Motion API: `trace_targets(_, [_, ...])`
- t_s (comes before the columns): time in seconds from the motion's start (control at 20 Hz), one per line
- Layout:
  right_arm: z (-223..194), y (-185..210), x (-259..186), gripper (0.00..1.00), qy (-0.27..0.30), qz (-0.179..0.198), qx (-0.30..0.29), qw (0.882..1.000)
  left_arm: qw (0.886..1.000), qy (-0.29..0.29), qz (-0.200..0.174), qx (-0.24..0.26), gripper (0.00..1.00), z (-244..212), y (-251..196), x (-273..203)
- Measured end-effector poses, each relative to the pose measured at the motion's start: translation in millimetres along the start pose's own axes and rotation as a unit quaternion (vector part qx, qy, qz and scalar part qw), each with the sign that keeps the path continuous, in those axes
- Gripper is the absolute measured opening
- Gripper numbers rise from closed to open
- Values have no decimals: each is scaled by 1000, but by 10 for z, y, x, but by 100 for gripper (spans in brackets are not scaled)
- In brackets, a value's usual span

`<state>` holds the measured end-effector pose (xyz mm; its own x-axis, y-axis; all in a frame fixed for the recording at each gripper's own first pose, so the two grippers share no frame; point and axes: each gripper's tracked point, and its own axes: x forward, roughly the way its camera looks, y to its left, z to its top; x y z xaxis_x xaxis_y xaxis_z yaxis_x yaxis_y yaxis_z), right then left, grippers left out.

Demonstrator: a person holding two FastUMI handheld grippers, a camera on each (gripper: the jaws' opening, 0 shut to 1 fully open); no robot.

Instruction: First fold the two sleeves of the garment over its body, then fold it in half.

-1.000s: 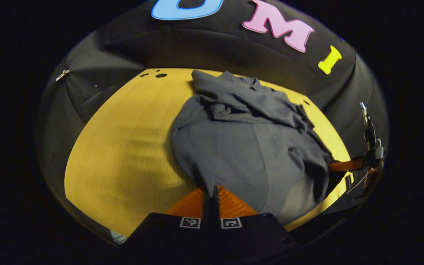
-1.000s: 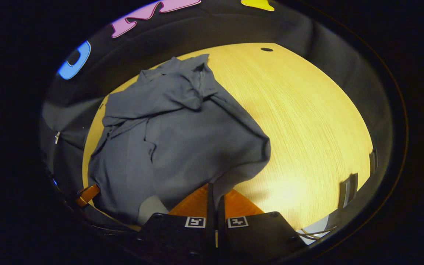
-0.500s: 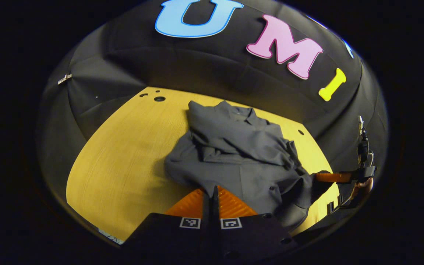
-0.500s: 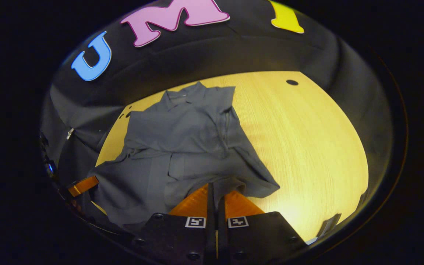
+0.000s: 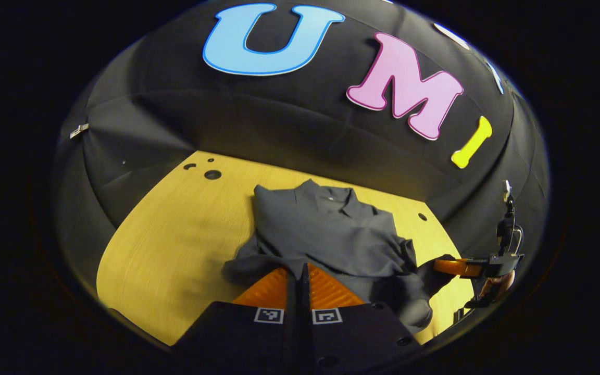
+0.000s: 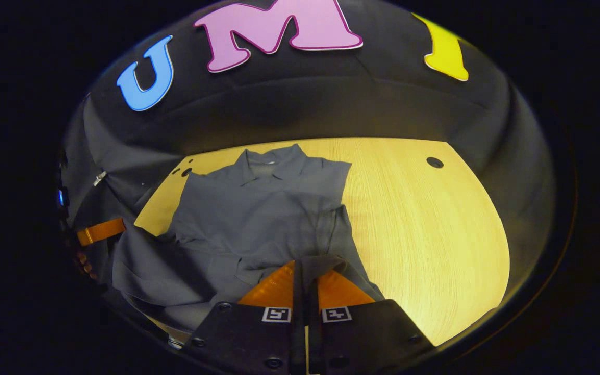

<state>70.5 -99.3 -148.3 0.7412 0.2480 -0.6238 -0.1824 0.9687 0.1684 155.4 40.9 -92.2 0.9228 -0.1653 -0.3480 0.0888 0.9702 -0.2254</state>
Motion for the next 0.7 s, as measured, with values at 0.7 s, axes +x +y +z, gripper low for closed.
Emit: trace_targets(0.7, [1235, -332, 843, 7, -92, -28, -5, 995, 998, -54, -2, -33, 6, 1012, 286, 1285])
